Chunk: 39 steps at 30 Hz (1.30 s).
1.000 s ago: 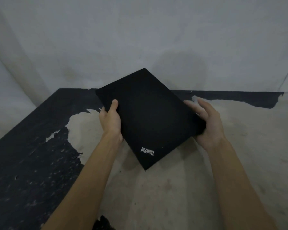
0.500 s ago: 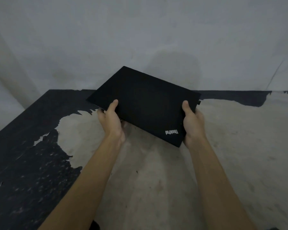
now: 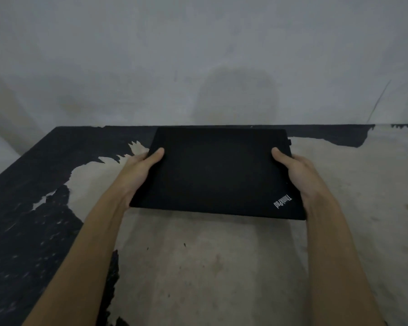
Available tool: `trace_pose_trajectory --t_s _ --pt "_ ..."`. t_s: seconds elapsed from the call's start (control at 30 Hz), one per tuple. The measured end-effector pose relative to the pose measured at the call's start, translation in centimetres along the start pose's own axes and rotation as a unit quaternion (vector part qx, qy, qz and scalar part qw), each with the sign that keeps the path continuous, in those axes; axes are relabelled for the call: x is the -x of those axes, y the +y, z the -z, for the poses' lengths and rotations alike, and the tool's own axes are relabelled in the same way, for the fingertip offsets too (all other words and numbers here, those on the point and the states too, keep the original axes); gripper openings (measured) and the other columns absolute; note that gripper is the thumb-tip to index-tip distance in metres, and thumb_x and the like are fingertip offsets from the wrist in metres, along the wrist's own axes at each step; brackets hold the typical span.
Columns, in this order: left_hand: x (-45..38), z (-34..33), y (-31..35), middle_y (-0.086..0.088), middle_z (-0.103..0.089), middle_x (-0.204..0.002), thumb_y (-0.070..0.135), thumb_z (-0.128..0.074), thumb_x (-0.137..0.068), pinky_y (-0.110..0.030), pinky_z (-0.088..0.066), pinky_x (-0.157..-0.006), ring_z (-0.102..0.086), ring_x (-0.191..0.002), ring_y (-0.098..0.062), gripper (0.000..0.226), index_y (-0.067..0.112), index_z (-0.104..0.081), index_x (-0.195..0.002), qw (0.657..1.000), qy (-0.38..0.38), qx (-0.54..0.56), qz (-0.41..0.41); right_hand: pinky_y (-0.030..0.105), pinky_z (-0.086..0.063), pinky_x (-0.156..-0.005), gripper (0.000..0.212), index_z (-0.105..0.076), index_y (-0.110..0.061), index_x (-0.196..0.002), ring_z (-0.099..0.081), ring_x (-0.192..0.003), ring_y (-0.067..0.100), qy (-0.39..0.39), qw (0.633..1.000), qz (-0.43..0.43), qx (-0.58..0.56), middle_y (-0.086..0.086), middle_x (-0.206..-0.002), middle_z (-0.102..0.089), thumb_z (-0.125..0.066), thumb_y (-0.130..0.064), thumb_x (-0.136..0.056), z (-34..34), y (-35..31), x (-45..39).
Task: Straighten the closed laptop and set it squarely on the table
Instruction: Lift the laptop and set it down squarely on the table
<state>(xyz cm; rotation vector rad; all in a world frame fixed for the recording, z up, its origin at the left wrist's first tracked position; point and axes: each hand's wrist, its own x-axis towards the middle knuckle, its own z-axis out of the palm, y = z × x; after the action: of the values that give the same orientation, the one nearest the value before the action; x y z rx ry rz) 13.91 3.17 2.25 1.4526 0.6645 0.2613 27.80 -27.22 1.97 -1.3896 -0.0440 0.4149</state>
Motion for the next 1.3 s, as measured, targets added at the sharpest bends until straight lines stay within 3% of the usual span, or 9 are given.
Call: trace_pose_trajectory --t_s 0.23,0.37,0.5,0.63,0.87,0.97,1.1,1.17,1.3 --pt "-0.5 -0.2 -0.3 -0.004 -0.084 -0.09 0.048 -0.072 -0.092 -0.033 -0.064 -0.061 -0.081 -0.079 -0.023 0.033 0.019 -0.079 -0.104 0.997 0.07 0.032 -0.022 0.033 -0.064 -0.066 0.026 -0.076 -0.02 -0.117 -0.08 -0.091 0.021 -0.074 0.997 0.017 0.016 0.005 -0.107 -0.083 -0.071 -0.032 -0.094 0.5 0.0 -0.1" --pt "-1.1 -1.2 -0.8 -0.004 -0.083 -0.09 0.042 -0.07 -0.095 -0.031 -0.064 -0.061 -0.08 -0.08 -0.022 0.026 0.018 -0.077 -0.1 0.992 0.112 0.062 -0.018 0.023 -0.057 -0.05 0.014 -0.069 -0.023 -0.113 -0.07 -0.055 0.014 -0.06 0.992 0.041 0.099 0.01 -0.099 -0.074 -0.063 -0.02 -0.101 0.6 0.9 -0.2" --pt "-1.5 -2.1 -1.2 -0.005 -0.082 -0.096 0.035 -0.064 -0.1 -0.038 -0.063 -0.075 -0.078 -0.09 -0.026 0.019 0.02 -0.076 -0.097 0.993 0.104 0.043 -0.027 0.02 -0.051 -0.058 0.021 -0.067 -0.019 -0.122 -0.067 -0.085 0.012 0.002 0.988 0.086 0.128 0.002 -0.11 -0.074 -0.058 -0.021 -0.103 0.6 2.1 -1.0" --pt "-1.4 -3.2 -1.4 -0.006 -0.079 -0.11 0.016 -0.058 -0.104 -0.023 -0.061 -0.063 -0.079 -0.082 -0.011 0.018 0.015 -0.074 -0.113 0.996 0.055 0.037 -0.055 0.005 -0.047 -0.053 0.029 -0.063 -0.016 -0.132 -0.065 -0.093 0.007 0.058 0.981 0.127 0.137 -0.008 -0.106 -0.071 -0.056 -0.025 -0.105 0.9 2.8 -1.8" --pt "-1.7 -4.0 -2.1 -0.005 -0.075 -0.125 0.008 -0.071 -0.095 -0.031 -0.062 -0.087 -0.075 -0.108 -0.018 0.048 0.008 -0.06 -0.141 0.996 0.014 0.027 -0.087 0.007 -0.048 -0.054 0.032 -0.063 -0.01 -0.132 -0.064 -0.088 0.006 0.091 0.979 0.118 0.136 -0.004 -0.103 -0.07 -0.055 -0.025 -0.105 1.2 3.1 -2.5" --pt "-1.7 -3.4 -2.5 0.003 -0.062 -0.142 0.025 -0.091 -0.073 -0.037 -0.054 -0.105 -0.063 -0.128 -0.013 0.097 0.009 -0.042 -0.156 0.993 0.006 -0.03 -0.111 0.015 -0.048 -0.064 0.036 -0.062 -0.012 -0.135 -0.064 -0.093 0.007 0.082 0.978 0.114 0.152 0.003 -0.116 -0.071 -0.058 -0.028 -0.104 1.1 3.0 -2.3" --pt "-1.3 -2.3 -2.9 0.035 -0.04 -0.139 0.049 -0.099 -0.04 -0.005 -0.046 -0.091 -0.042 -0.123 0.023 0.145 0.03 -0.025 -0.163 0.98 -0.064 -0.111 -0.152 0.03 -0.056 -0.081 0.059 -0.065 -0.018 -0.128 -0.071 -0.098 0.013 0.031 0.974 0.111 0.197 -0.001 -0.114 -0.076 -0.089 -0.031 -0.076 2.2 2.2 -1.6" --pt "-1.2 -2.1 -2.9 0.038 -0.035 -0.14 0.053 -0.1 -0.039 0.001 -0.038 -0.091 -0.033 -0.128 0.02 0.144 0.039 -0.026 -0.162 0.969 -0.076 -0.155 -0.174 0.025 -0.057 -0.077 0.073 -0.066 -0.02 -0.124 -0.072 -0.097 0.01 0.006 0.963 0.111 0.245 -0.006 -0.109 -0.077 -0.099 -0.029 -0.059 2.7 2.0 -1.3" --pt "-1.1 -1.7 -2.9 0.016 -0.034 -0.163 0.055 -0.096 -0.051 -0.037 -0.032 -0.122 -0.03 -0.149 -0.007 0.127 0.037 -0.033 -0.16 0.956 -0.055 -0.196 -0.209 0.025 -0.056 -0.078 0.077 -0.067 -0.02 -0.123 -0.072 -0.097 0.01 0.019 0.945 0.138 0.296 -0.005 -0.109 -0.077 -0.1 -0.027 -0.054 2.5 2.2 -1.2"
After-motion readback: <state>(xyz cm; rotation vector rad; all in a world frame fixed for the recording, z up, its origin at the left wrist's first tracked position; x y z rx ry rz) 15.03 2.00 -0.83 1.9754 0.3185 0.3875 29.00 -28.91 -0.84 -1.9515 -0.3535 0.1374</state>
